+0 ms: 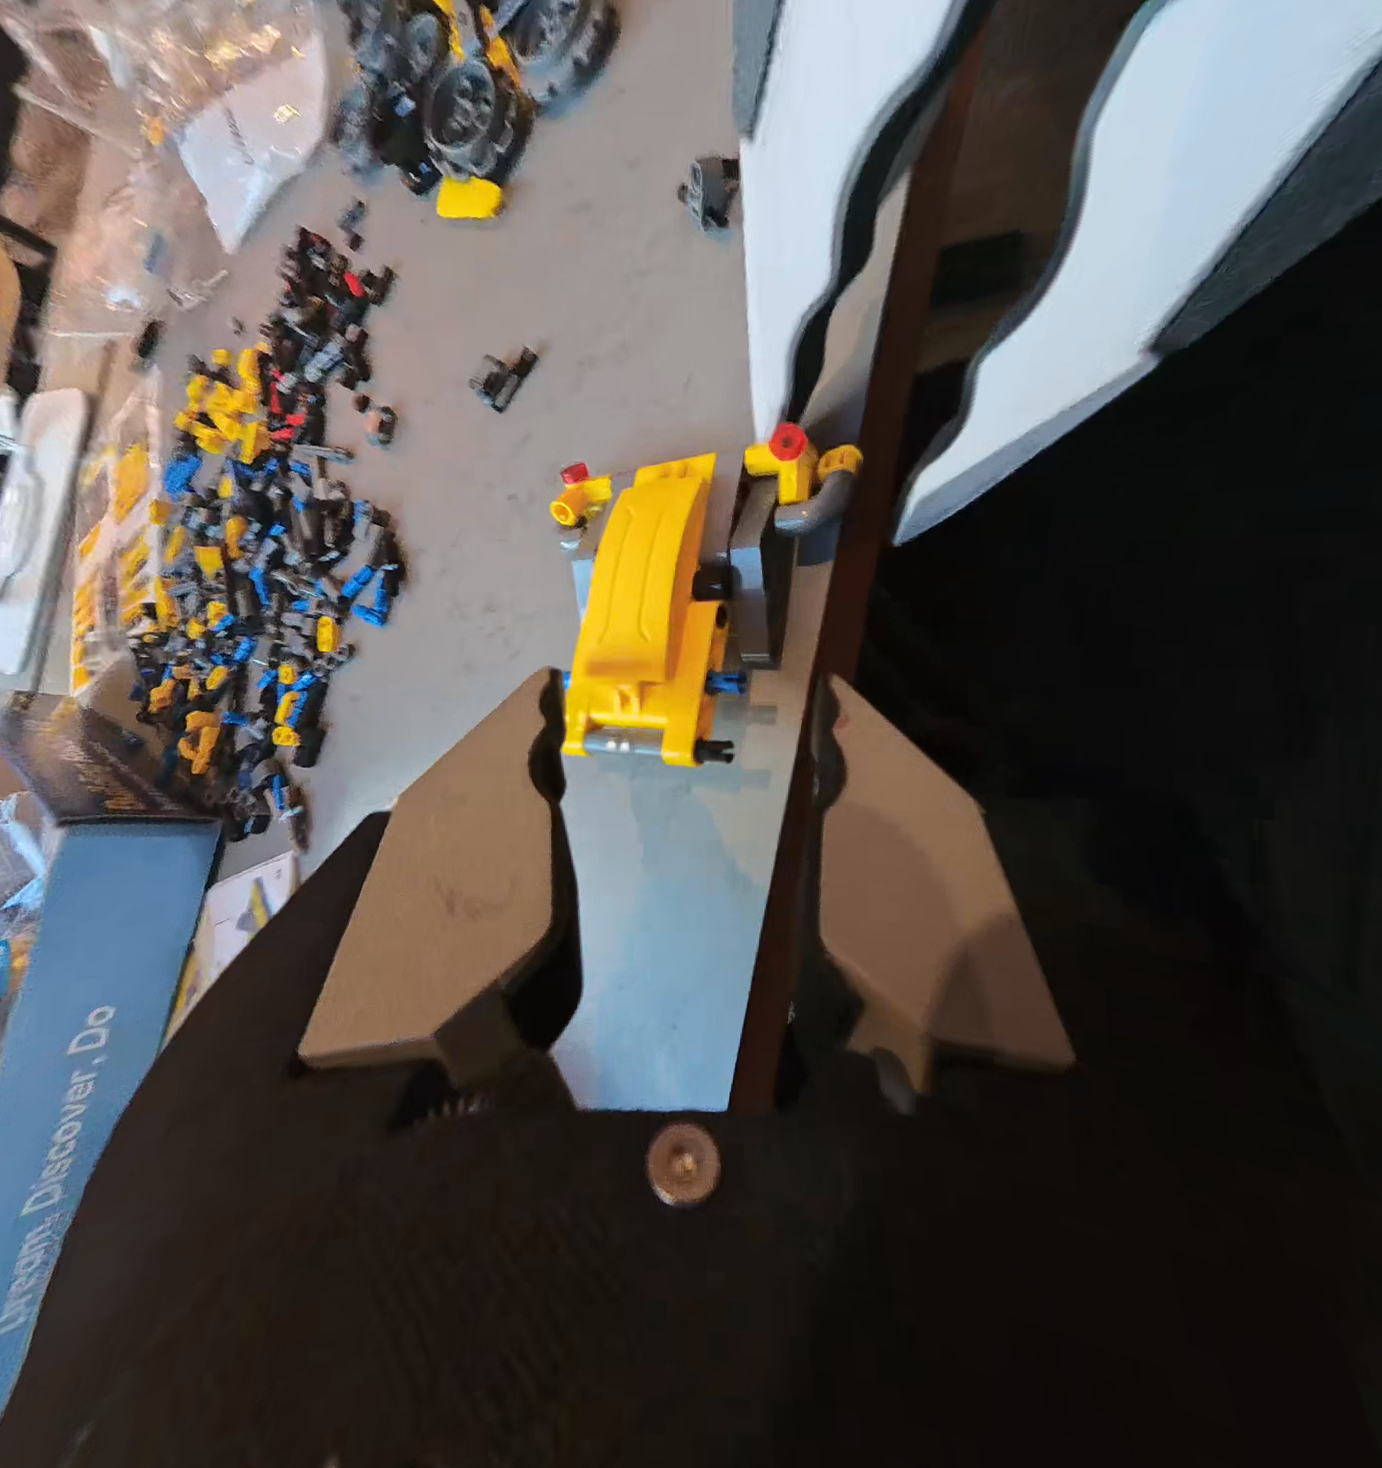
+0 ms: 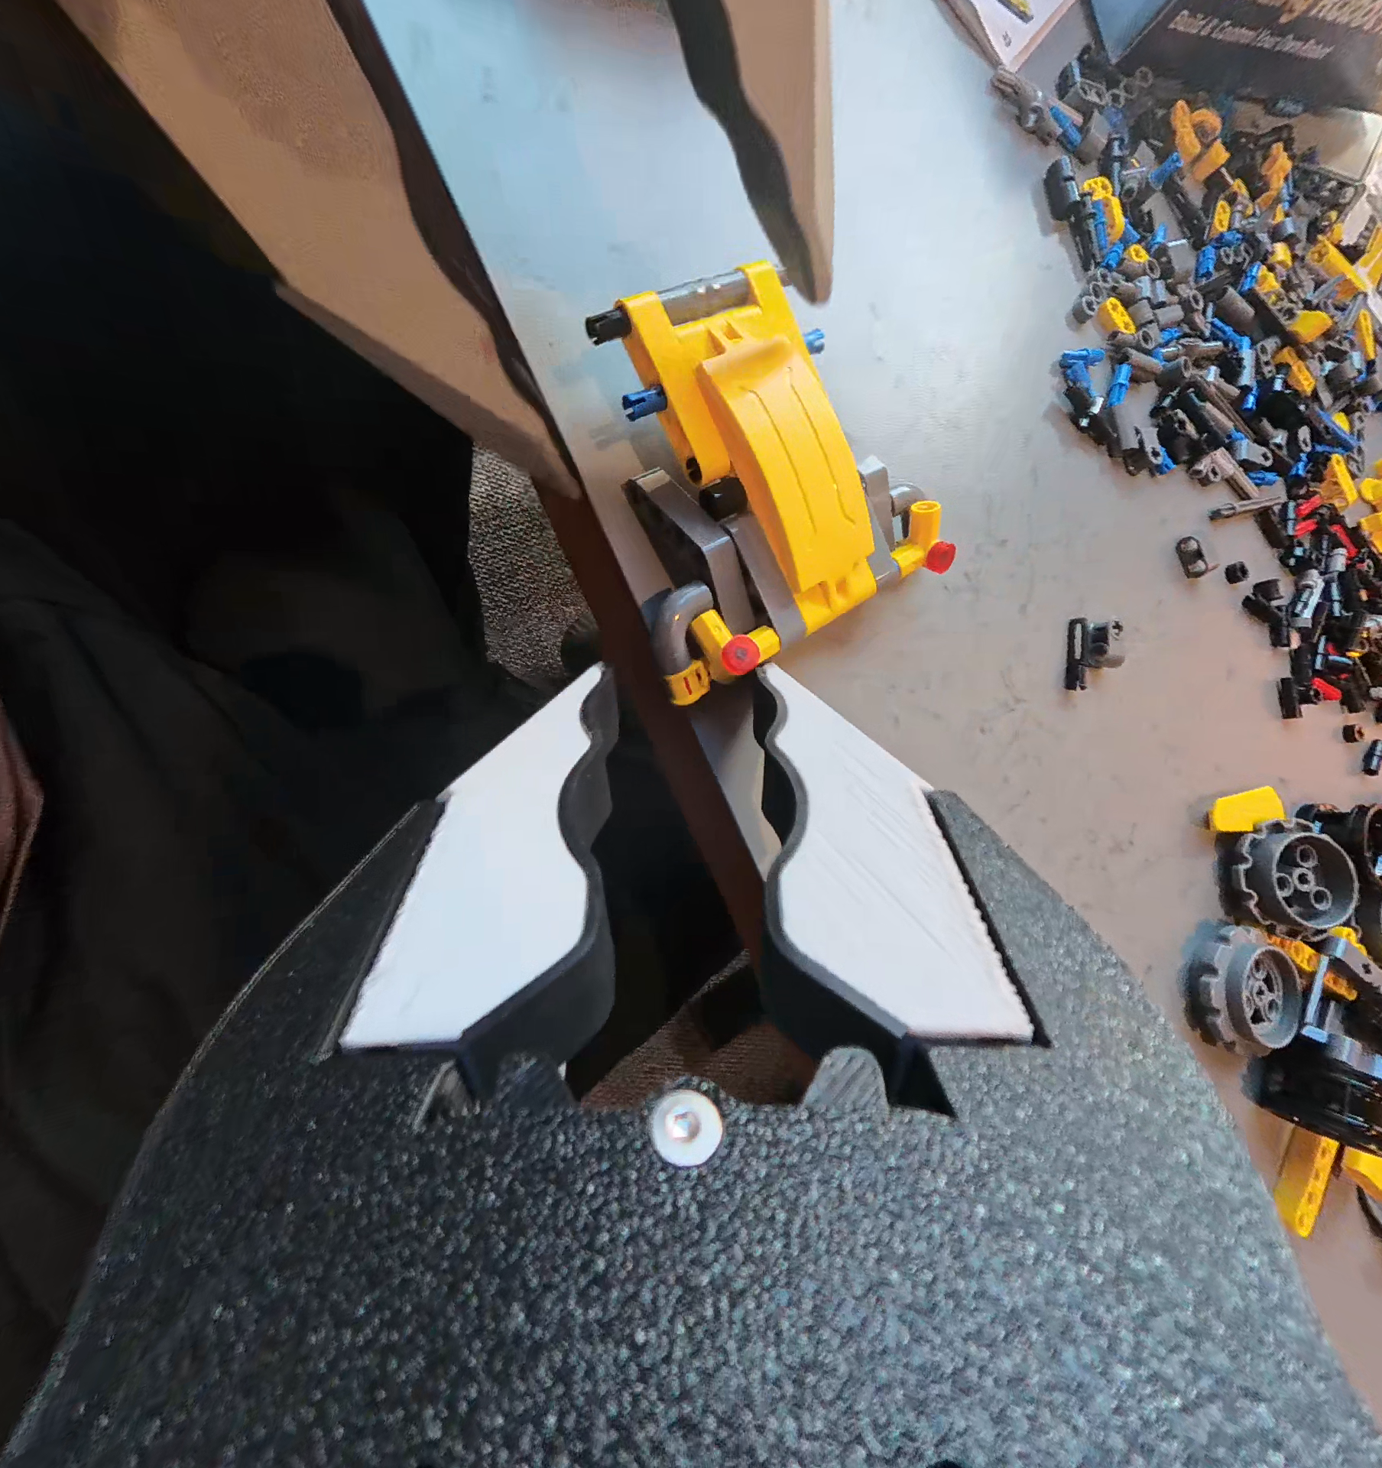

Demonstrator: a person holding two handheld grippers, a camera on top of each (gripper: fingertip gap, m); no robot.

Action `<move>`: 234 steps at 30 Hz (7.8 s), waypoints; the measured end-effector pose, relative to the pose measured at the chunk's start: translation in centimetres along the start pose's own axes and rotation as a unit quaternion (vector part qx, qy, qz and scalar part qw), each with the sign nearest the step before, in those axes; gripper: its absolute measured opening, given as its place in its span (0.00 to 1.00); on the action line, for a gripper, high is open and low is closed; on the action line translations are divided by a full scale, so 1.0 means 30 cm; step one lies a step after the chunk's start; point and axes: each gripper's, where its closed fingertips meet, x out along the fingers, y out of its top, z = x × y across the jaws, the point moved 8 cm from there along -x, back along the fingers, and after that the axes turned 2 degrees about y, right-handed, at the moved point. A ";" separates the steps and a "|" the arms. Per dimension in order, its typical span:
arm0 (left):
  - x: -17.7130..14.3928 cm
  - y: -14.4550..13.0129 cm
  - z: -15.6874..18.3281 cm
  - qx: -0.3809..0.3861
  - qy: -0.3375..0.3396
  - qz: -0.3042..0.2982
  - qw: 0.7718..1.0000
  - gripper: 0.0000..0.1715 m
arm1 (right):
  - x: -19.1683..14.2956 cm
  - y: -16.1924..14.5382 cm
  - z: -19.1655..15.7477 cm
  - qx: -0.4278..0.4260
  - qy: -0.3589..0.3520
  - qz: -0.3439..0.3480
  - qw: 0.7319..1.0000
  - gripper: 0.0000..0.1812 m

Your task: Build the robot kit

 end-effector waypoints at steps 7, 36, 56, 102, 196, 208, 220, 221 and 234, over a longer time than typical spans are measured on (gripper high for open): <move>0.023 -0.029 0.007 -0.012 -0.042 0.025 0.999 0.30 | -0.049 0.001 0.001 -0.092 -0.043 0.013 0.995 0.16; 0.010 0.031 0.085 0.099 0.139 0.097 0.981 0.24 | -0.047 0.062 -0.012 -0.192 -0.074 0.078 0.975 0.06; -0.017 0.009 0.045 0.037 0.111 0.122 0.986 0.16 | -0.123 0.056 -0.004 -0.217 -0.098 0.102 0.966 0.10; -0.045 -0.019 0.048 0.001 0.120 0.176 0.977 0.10 | -0.100 -0.201 0.260 0.042 -0.052 0.068 0.995 0.02; -0.103 0.007 0.113 0.003 -0.012 0.180 0.984 0.17 | -0.146 0.058 -0.126 -0.386 -0.144 0.169 0.895 0.02; -0.164 -0.011 0.134 0.060 -0.096 0.207 0.972 0.10 | -0.127 0.067 -0.213 -0.436 -0.087 0.166 0.880 0.01; -0.168 0.023 0.188 0.201 -0.066 0.199 0.957 0.06 | -0.140 0.044 -0.198 -0.367 0.019 0.191 0.910 0.02; -0.167 0.022 0.191 0.206 -0.067 0.196 0.956 0.06 | -0.142 0.043 -0.200 -0.367 0.026 0.194 0.910 0.02; -0.197 0.038 0.228 0.235 -0.070 0.205 0.947 0.04 | -0.169 0.034 -0.200 -0.310 0.138 0.263 0.903 0.02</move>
